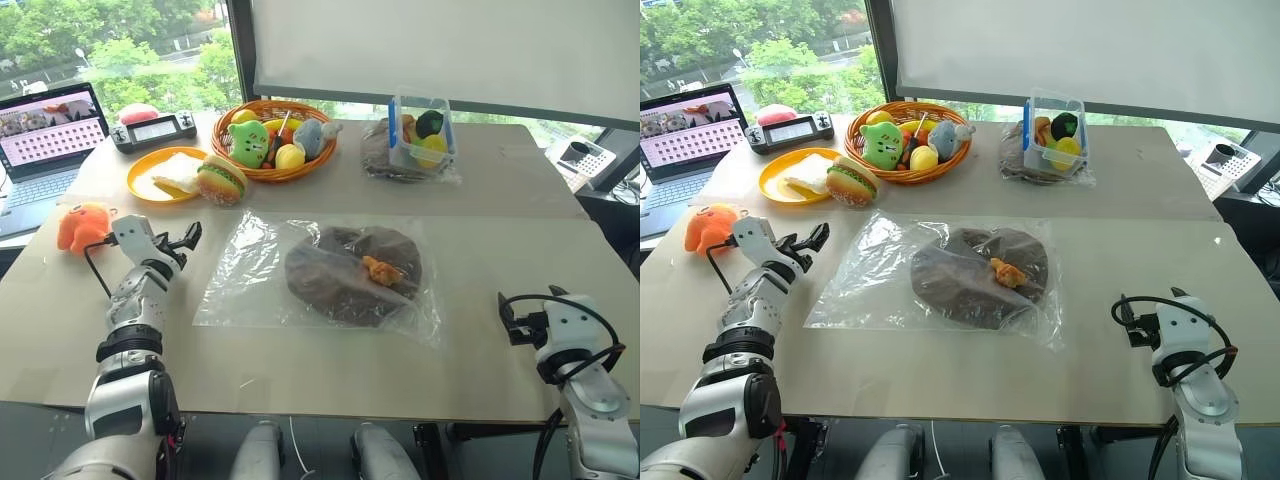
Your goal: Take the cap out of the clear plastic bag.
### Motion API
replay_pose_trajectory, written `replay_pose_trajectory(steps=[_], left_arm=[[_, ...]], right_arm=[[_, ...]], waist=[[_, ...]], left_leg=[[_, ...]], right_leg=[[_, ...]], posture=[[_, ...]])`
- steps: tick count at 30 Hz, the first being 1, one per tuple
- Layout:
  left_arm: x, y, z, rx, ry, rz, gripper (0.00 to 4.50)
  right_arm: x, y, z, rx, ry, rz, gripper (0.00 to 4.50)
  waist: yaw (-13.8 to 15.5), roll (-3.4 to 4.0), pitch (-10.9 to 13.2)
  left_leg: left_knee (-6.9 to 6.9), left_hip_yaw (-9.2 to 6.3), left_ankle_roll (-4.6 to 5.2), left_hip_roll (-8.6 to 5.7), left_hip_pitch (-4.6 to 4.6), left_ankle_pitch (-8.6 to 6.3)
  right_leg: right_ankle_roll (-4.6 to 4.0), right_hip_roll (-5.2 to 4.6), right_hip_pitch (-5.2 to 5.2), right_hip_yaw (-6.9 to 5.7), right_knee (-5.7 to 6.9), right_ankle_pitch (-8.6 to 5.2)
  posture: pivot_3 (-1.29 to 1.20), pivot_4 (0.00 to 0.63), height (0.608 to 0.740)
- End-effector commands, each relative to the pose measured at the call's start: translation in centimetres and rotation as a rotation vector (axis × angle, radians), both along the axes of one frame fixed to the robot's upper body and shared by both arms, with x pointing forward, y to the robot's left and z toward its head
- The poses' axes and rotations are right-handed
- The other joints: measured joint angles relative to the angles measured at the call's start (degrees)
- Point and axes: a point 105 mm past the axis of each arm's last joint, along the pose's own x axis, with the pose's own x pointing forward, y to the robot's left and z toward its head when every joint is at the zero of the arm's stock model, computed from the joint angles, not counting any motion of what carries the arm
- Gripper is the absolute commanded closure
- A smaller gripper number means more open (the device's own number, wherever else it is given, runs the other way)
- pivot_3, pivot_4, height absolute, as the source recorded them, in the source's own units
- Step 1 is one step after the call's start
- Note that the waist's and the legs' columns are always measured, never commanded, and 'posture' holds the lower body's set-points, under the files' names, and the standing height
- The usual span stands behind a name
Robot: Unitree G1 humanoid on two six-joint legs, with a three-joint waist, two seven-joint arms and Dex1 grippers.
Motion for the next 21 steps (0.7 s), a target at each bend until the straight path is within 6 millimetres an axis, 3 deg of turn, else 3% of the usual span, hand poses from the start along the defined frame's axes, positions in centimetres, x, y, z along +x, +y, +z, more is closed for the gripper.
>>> replay_pose_trajectory(steps=[1,5,7,8,11,15,17,21], left_arm=[[0.7,-0.8,3.0,0.054,-0.098,-0.047,0.00],[1.1,-5.2,9.9,0.126,-0.300,-0.322,0.00],[-0.7,-8.3,13.7,0.182,-0.405,-0.557,0.00],[-2.1,-9.9,14.6,0.224,-0.420,-0.685,0.00],[-6.7,-13.1,14.2,0.322,-0.359,-1.023,0.00],[-12.4,-14.7,11.4,0.432,-0.190,-1.366,0.00],[-15.2,-15.7,9.4,0.478,-0.101,-1.526,0.00],[-16.6,-16.3,7.2,0.513,-0.045,-1.598,0.00]], right_arm=[[0.5,-0.4,2.4,0.045,-0.087,-0.012,0.07],[1.8,0.4,6.2,0.195,-0.165,0.102,0.07],[1.8,1.7,8.5,0.273,-0.151,0.250,0.07],[1.7,2.7,9.3,0.303,-0.122,0.335,0.07],[0.9,5.9,10.6,0.379,0.000,0.569,0.07],[0.4,10.1,10.9,0.460,0.155,0.808,0.07],[2.6,12.3,10.6,0.481,0.212,0.845,0.07],[5.3,15.0,10.0,0.448,0.271,0.876,0.07]], waist=[[0.0,0.00,0.0],[0.0,-0.18,0.1],[0.1,-0.18,0.1],[0.1,-0.17,0.1],[-0.5,-0.08,0.1],[-1.3,-0.01,0.1],[-1.9,-0.07,0.2],[-1.4,-0.13,0.2]], left_leg=[[0.00,0.00,0.00,0.00,0.00,0.00],[0.05,0.00,-0.02,0.00,-0.02,0.02],[0.06,-0.05,-0.03,0.00,-0.07,0.03],[0.03,-0.06,-0.04,0.00,-0.11,0.03],[-0.05,-0.06,-0.12,0.03,-0.20,-0.08],[-0.09,-0.03,-0.05,0.12,0.01,-0.18],[-0.04,-0.02,-0.05,0.18,0.03,-0.17],[0.04,0.10,0.17,0.28,0.19,0.05]], right_leg=[[0.00,0.00,0.00,0.00,0.00,0.00],[0.00,0.01,-0.01,-0.01,0.04,0.01],[-0.02,0.02,-0.01,-0.05,0.03,0.03],[-0.02,0.01,-0.01,-0.04,0.00,0.02],[-0.03,0.01,-0.06,-0.01,-0.06,0.02],[-0.18,0.09,-0.01,0.00,0.00,-0.13],[-0.22,0.15,-0.03,0.02,0.09,-0.11],[-0.02,0.22,0.02,0.08,0.02,-0.09]], posture=[[0.00,0.150,0.740],[0.00,0.150,0.740],[0.00,0.150,0.740],[0.00,0.150,0.740],[0.00,0.150,0.740],[0.00,0.150,0.740],[0.00,0.150,0.740],[0.00,0.150,0.740]])
